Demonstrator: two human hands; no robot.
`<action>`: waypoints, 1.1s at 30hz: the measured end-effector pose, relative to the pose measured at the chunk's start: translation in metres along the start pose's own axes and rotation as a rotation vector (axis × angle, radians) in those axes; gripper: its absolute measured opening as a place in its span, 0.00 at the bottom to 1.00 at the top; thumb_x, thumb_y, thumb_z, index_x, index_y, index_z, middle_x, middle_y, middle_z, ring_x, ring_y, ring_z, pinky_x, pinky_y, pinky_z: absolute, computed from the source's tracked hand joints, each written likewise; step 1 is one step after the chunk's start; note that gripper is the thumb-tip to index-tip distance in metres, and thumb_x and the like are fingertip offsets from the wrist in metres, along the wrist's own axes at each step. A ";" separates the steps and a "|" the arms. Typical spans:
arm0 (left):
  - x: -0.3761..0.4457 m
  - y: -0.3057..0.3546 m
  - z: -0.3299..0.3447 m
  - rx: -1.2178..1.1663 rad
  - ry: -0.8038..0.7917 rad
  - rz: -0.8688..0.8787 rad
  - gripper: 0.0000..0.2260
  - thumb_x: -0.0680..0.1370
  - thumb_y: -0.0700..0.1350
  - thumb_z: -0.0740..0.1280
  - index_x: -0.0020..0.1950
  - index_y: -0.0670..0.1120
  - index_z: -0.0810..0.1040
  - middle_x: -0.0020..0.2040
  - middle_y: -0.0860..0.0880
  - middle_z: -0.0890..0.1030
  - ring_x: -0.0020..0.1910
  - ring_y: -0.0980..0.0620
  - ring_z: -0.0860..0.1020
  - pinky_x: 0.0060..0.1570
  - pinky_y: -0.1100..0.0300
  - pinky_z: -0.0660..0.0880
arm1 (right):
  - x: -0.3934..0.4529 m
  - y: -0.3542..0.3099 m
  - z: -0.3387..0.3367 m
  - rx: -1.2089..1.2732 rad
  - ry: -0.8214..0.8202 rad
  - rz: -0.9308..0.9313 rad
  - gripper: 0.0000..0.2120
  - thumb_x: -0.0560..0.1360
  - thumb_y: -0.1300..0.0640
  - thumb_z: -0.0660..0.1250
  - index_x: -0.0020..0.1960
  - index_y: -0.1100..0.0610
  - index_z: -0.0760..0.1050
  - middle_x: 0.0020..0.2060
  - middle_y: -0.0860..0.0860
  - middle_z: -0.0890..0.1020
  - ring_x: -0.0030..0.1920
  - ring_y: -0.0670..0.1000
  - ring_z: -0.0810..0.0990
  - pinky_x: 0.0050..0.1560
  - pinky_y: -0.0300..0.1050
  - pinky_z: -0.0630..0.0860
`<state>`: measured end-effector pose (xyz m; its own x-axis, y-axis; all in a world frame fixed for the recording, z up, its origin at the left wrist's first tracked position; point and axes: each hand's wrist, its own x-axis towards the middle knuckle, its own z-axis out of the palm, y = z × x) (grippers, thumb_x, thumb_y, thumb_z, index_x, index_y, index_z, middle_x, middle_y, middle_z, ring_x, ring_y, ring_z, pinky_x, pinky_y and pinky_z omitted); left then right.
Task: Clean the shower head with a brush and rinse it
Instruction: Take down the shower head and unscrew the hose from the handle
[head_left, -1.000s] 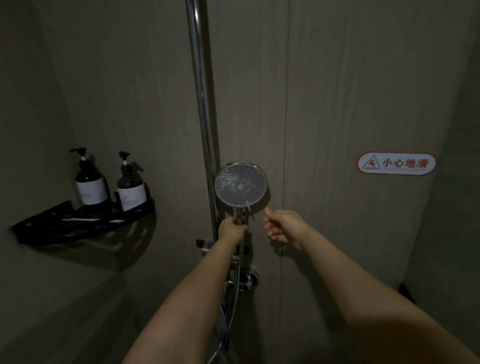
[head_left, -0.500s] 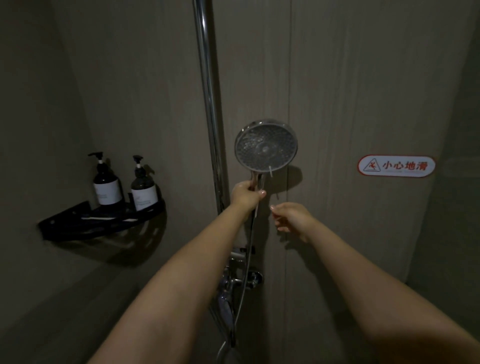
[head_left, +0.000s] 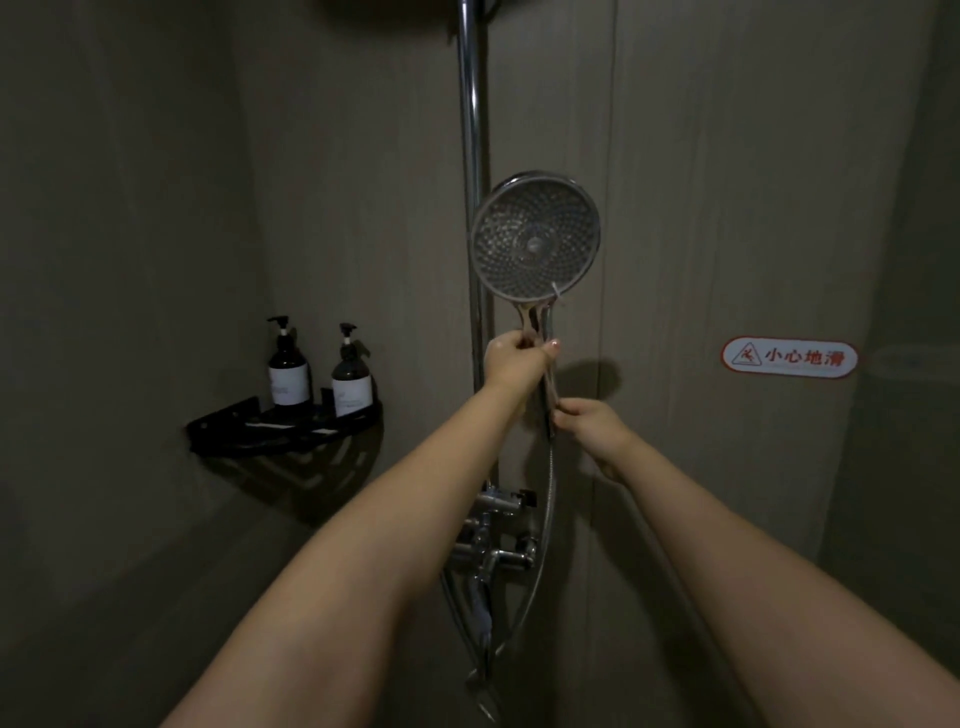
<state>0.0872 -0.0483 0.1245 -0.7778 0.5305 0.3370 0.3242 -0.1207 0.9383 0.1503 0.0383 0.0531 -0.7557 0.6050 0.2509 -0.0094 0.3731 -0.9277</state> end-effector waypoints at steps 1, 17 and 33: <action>-0.004 -0.002 -0.006 0.002 0.030 0.004 0.10 0.74 0.41 0.69 0.35 0.46 0.72 0.33 0.50 0.73 0.40 0.51 0.73 0.44 0.61 0.70 | -0.004 -0.002 0.005 0.000 -0.039 0.000 0.12 0.78 0.67 0.58 0.57 0.65 0.76 0.47 0.56 0.78 0.47 0.51 0.76 0.55 0.45 0.71; -0.057 -0.063 -0.111 -0.498 0.210 -0.239 0.08 0.79 0.38 0.62 0.40 0.45 0.70 0.42 0.48 0.79 0.42 0.52 0.79 0.46 0.58 0.74 | -0.053 0.011 0.104 0.205 -0.512 0.143 0.11 0.80 0.63 0.55 0.43 0.59 0.74 0.40 0.52 0.79 0.35 0.46 0.74 0.40 0.38 0.72; -0.080 -0.078 -0.155 -0.977 -0.064 -0.277 0.09 0.79 0.41 0.58 0.55 0.49 0.75 0.51 0.45 0.77 0.51 0.48 0.77 0.53 0.53 0.73 | -0.067 -0.016 0.130 0.266 -0.993 0.492 0.11 0.77 0.52 0.60 0.37 0.54 0.69 0.20 0.45 0.68 0.20 0.42 0.66 0.24 0.33 0.67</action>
<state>0.0404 -0.2114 0.0368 -0.7190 0.6846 0.1199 -0.4671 -0.6037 0.6461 0.1159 -0.0997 0.0152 -0.8989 -0.2240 -0.3765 0.3827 0.0169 -0.9237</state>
